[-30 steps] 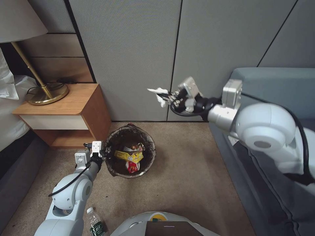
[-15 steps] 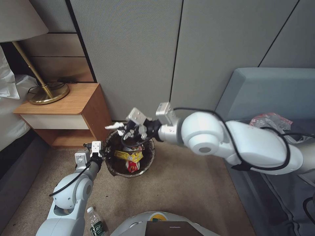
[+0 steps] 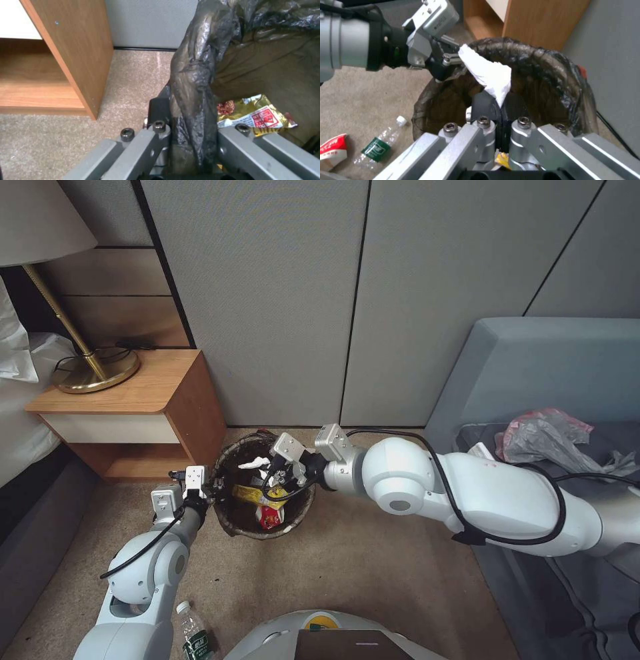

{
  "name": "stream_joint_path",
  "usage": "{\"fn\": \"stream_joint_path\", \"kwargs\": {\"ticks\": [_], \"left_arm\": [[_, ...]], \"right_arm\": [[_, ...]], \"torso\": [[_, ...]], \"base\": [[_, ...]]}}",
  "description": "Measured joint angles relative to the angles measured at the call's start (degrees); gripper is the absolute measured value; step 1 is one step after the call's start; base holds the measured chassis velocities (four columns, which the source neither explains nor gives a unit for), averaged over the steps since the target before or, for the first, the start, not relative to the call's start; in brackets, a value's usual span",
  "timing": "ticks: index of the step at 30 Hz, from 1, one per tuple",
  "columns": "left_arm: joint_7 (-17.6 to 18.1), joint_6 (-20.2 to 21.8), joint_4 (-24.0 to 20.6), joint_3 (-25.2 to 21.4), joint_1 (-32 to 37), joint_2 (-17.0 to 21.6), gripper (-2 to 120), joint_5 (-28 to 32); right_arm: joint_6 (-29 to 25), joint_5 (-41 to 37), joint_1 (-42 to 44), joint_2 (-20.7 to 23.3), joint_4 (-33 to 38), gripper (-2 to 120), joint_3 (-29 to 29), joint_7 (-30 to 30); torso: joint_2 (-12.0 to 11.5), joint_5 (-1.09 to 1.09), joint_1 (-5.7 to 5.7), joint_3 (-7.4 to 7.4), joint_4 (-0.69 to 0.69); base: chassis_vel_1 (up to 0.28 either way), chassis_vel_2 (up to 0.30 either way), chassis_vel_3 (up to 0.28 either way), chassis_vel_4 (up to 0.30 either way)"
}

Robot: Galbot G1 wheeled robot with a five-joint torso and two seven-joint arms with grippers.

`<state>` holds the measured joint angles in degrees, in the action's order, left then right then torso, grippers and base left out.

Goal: Pick up the trash bin, then pick up the garbage from the floor and place it into the trash bin.

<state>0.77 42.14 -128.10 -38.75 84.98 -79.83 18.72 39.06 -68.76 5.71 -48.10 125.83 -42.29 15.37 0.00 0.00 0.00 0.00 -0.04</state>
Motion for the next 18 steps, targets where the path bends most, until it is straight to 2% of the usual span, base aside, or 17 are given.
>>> {"fn": "stream_joint_path", "kwargs": {"ticks": [8, 10, 13, 15, 17, 18], "left_arm": [[-0.14, 0.00, -0.01, -0.42, 0.15, -0.02, 0, 0.06], [-0.16, 0.00, 0.00, -0.42, 0.16, -0.05, 0, 0.06], [-0.19, 0.00, 0.17, -0.46, 0.12, -0.19, 0, 0.08], [-0.19, 0.00, 0.20, -0.47, 0.10, -0.20, 0, 0.08], [-0.19, 0.00, 0.26, -0.47, 0.01, -0.20, 0, 0.12], [-0.19, 0.00, 0.26, -0.47, 0.01, -0.20, 0, 0.12]], "right_arm": [[-1.47, -1.03, -0.52, -3.03, -3.58, -2, -1.41, 0.46], [-1.52, -1.56, -0.59, -3.29, -3.78, 1, -1.51, 0.71], [-2.20, -3.10, -0.61, -4.00, -4.30, 15, -1.74, 2.09], [-2.27, -3.31, -0.58, -4.07, -4.38, 19, -1.74, 2.52], [-2.60, -3.57, -0.39, -4.08, -4.93, 30, -1.69, 3.69], [-2.60, -3.57, -0.39, -4.08, -4.93, 30, -1.69, 3.69]], "torso": [[0.00, 0.00, 0.00, 0.00, 0.01], [0.00, 0.00, 0.00, 0.00, 0.01], [0.00, 0.00, 0.00, 0.00, 0.01], [0.00, -0.01, 0.00, 0.00, 0.01], [0.00, 0.00, 0.00, 0.00, 0.01], [0.00, 0.00, 0.00, 0.00, 0.01]], "base": [[0.000, 0.000, 0.000, 0.000], [0.000, 0.000, 0.000, 0.000], [0.000, 0.000, 0.000, 0.000], [0.000, 0.000, 0.000, 0.000], [0.000, 0.000, 0.000, 0.000], [0.000, 0.000, 0.000, 0.000]]}}
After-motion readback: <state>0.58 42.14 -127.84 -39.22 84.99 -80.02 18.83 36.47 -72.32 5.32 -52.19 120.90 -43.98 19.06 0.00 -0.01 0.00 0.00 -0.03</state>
